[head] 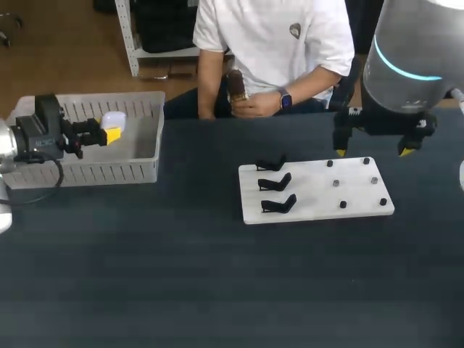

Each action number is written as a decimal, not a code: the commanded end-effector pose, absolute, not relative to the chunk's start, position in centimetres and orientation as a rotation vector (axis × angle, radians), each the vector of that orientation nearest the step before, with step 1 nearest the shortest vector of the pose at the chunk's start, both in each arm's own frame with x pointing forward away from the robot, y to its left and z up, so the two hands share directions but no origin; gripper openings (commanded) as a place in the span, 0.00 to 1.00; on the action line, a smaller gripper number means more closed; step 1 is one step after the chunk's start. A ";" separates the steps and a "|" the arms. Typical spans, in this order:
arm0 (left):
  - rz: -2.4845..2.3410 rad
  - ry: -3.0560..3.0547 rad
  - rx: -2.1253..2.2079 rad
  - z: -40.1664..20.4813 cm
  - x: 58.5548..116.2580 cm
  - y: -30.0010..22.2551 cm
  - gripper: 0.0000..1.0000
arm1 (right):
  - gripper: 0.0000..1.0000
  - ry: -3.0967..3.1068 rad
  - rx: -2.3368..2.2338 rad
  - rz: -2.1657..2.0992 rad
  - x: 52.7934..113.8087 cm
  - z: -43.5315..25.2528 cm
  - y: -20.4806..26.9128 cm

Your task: Pick up each earbud case from the left stands, insert the matching earbuds, close the lid, and place the case in the box.

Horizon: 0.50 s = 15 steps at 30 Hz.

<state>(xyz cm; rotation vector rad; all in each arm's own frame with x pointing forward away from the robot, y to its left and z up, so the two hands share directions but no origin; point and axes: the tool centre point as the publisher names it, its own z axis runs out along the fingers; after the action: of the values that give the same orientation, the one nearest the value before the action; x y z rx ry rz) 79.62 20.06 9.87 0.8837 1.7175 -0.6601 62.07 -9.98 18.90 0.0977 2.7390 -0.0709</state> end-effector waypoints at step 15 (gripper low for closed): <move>-0.709 1.835 0.939 6.6 84.1 20.1 1.00 | 1.00 2.782 0.072 -0.125 62.4 19.4 -8.3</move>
<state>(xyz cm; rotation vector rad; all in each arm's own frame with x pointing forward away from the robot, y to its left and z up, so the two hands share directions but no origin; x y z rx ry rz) 83.07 19.95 6.58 0.8937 1.8153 -0.6618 62.12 -8.51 19.51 0.0690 2.7782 -0.1197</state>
